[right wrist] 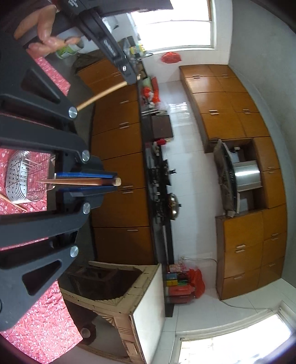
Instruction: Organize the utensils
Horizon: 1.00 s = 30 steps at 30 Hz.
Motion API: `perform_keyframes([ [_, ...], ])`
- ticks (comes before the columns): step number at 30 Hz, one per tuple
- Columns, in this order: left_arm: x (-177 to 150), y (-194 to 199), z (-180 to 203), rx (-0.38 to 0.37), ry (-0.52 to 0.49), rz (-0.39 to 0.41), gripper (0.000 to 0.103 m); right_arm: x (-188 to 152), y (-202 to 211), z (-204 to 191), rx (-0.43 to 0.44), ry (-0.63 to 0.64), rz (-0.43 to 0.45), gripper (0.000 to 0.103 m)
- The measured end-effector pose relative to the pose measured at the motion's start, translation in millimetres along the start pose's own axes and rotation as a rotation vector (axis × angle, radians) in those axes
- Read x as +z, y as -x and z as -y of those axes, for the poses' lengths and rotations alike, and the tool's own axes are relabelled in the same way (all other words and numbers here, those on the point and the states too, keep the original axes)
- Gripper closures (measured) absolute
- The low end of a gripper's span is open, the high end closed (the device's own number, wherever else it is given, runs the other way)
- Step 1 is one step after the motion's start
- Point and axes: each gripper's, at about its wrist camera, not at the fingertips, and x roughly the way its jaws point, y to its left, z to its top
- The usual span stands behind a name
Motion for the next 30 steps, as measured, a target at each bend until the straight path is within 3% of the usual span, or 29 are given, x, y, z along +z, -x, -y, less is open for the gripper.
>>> perform_keyframes([
  [4, -21.1, -23.8, -1.9, 0.041, -0.036, -0.037, 0.096, -15.2, -25.6, 5.6, 0.006, -0.006, -0.059, 0.096],
  [11, -38.2, -44.4, -16.5, 0.053, -0.002, -0.131, 0.096, -36.7, -59.4, 17.6, -0.009, -0.024, -0.129, 0.094],
  [15, -30.2, -32.1, -27.6, 0.071, 0.001, -0.114, 0.095, -40.7, -47.3, 32.6, -0.059, -0.040, -0.094, 0.064],
  [19, -25.5, -7.5, -47.1, 0.096, -0.004, -0.105, 0.095, -46.3, -21.7, 59.5, -0.112, -0.077, -0.075, 0.063],
  [21, -30.1, 8.6, -59.6, 0.112, -0.006, -0.108, 0.089, -52.9, -10.3, 72.7, -0.142, -0.091, -0.074, 0.062],
  [23, -37.7, 21.9, -69.9, 0.140, -0.007, -0.112, 0.068, -64.5, 3.6, 85.9, -0.178, -0.101, -0.080, 0.062],
  [25, -50.3, 34.5, -82.4, 0.157, -0.010, -0.120, 0.060, -84.8, 14.1, 98.5, -0.215, -0.108, -0.109, 0.062],
  [30, -109.4, 58.7, -111.3, 0.196, -0.031, -0.237, 0.059, -149.0, 16.4, 114.0, -0.259, -0.113, -0.256, 0.062],
])
